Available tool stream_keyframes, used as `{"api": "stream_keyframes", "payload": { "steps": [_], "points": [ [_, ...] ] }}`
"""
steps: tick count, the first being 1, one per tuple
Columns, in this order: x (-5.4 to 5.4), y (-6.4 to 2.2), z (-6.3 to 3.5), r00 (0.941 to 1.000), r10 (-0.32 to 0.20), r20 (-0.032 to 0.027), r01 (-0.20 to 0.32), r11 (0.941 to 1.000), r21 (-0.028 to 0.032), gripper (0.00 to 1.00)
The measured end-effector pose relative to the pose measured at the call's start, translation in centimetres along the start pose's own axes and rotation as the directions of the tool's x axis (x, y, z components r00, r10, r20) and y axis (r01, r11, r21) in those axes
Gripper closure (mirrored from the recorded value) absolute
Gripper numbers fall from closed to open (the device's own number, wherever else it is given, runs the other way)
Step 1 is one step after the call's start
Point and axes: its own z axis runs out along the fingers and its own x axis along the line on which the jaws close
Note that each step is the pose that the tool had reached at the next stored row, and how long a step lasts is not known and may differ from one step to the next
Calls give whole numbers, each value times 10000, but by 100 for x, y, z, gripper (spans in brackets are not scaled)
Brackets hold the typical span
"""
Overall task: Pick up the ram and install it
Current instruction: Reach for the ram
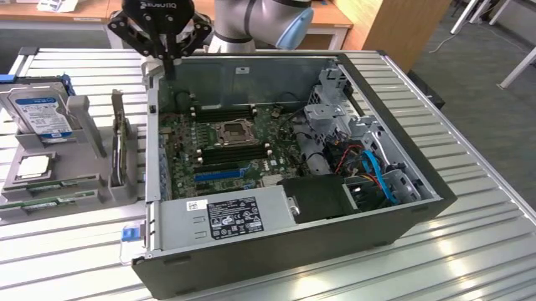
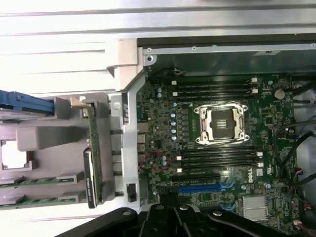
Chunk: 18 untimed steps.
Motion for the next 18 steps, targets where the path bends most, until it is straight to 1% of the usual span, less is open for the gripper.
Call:
{"api": "stream_keyframes", "payload": {
  "steps": [8, 18],
  "points": [
    [233, -18, -5, 10000, -2, 0, 2, 10000, 0, 90],
    [485, -37, -9, 10000, 0, 0, 0, 10000, 0, 90]
  ]
}}
